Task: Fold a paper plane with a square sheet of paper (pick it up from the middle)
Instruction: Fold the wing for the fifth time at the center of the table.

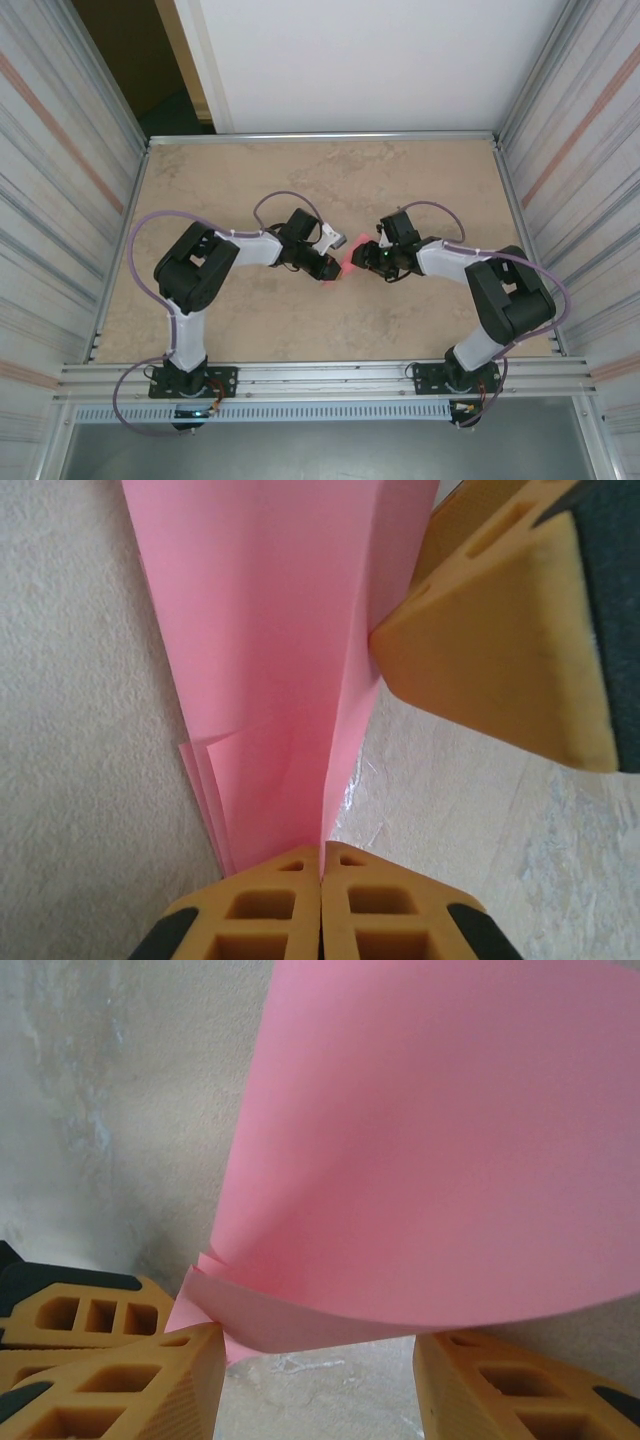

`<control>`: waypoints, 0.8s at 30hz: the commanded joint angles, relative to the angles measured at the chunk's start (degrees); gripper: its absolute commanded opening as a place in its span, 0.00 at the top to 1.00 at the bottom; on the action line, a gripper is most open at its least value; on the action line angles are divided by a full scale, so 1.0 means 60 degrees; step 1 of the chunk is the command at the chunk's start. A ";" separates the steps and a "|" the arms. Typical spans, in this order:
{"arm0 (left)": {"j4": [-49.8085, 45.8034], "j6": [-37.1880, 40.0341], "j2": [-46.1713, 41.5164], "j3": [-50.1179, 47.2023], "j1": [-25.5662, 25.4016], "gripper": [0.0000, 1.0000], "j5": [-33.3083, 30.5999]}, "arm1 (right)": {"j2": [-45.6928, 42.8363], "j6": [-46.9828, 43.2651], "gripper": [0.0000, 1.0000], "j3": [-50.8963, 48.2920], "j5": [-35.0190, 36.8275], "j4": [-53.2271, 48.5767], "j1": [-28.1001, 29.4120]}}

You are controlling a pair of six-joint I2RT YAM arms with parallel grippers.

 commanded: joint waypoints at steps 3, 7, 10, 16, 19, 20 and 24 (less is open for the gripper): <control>-0.0288 -0.0594 0.0317 0.0024 0.0204 0.91 0.0168 | 0.0332 0.0121 0.49 0.0346 0.0228 -0.0367 0.0068; -0.0158 -0.0853 0.0449 -0.0061 0.0315 0.92 0.0304 | 0.0256 0.0049 0.49 0.0244 -0.0080 -0.0015 0.0084; -0.0040 -0.0986 0.0481 -0.0164 0.0376 0.92 0.0395 | -0.0017 0.0015 0.48 -0.0021 -0.0132 0.0280 0.0071; 0.0166 -0.1181 0.0670 -0.0252 0.0455 0.93 0.0572 | 0.0063 -0.0103 0.52 0.0007 -0.0030 0.0029 0.0058; 0.0232 -0.1229 0.0708 -0.0288 0.0450 0.93 0.0613 | 0.0366 -0.0029 0.53 0.0196 0.0072 -0.0126 0.0076; 0.0228 -0.1229 0.0716 -0.0296 0.0454 0.93 0.0624 | 0.0451 -0.0008 0.52 0.0264 0.0114 -0.0193 0.0083; 0.0184 -0.1214 0.0696 -0.0293 0.0460 0.92 0.0617 | 0.0875 0.0093 0.52 0.0654 0.0402 -0.0626 0.0140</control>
